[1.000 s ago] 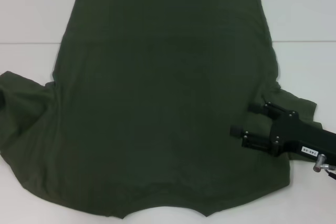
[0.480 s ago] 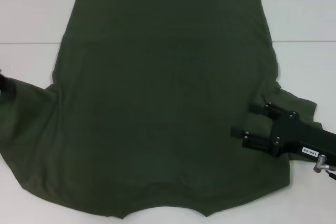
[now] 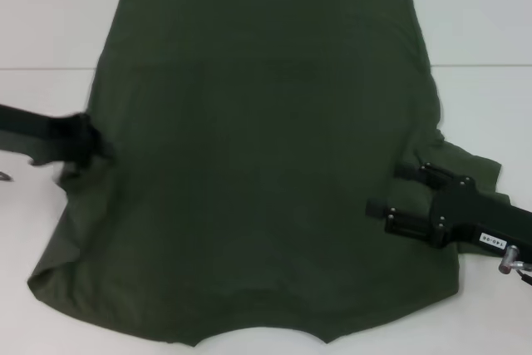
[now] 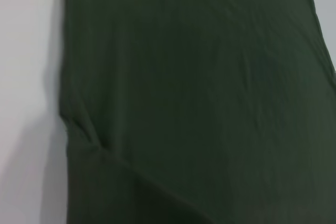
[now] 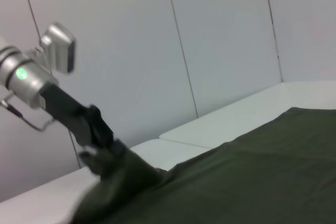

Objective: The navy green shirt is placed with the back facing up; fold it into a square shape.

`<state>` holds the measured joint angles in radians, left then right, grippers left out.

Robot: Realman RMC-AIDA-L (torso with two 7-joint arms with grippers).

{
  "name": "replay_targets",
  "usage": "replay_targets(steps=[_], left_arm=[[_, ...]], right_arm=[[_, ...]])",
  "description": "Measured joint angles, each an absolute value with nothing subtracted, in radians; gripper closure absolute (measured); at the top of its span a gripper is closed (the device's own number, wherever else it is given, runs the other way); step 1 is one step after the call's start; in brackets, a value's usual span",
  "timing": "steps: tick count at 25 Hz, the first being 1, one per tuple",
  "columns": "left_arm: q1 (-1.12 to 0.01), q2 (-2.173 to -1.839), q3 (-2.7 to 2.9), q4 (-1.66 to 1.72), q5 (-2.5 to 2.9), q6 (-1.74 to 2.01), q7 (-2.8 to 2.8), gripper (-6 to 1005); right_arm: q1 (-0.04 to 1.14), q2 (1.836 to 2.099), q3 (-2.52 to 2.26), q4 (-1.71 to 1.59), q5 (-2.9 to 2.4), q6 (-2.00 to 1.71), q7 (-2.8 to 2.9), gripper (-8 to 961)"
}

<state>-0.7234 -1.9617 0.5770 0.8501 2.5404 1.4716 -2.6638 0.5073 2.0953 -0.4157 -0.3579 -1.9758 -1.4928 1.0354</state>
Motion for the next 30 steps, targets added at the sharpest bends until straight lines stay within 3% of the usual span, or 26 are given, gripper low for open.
replay_targets(steps=[8,14,23,27,30], left_arm=[[-0.708,-1.998,0.542,0.709,2.528,1.354,-2.667,997],[-0.696,-2.002,0.489,0.63,2.427,1.322,-2.589,947],[-0.649,-2.022,0.483,0.59,2.249,1.308,-2.466,555],[-0.617,-2.019,0.477,0.588,2.118,1.418,-2.209,367],[-0.579,-2.034,0.477,0.598,2.0,1.566,-1.883,234]], right_arm=[[0.5,2.095,-0.416,-0.356,-1.95,-1.501,1.035,12],[0.5,2.095,-0.42,-0.356,-1.95,-1.5,1.035,11],[0.498,2.096,-0.416,-0.351,-1.95,-1.497,1.035,11],[0.478,2.092,-0.402,-0.361,-1.939,-1.494,1.074,12],[0.455,2.088,-0.377,-0.412,-1.924,-1.493,1.177,12]])
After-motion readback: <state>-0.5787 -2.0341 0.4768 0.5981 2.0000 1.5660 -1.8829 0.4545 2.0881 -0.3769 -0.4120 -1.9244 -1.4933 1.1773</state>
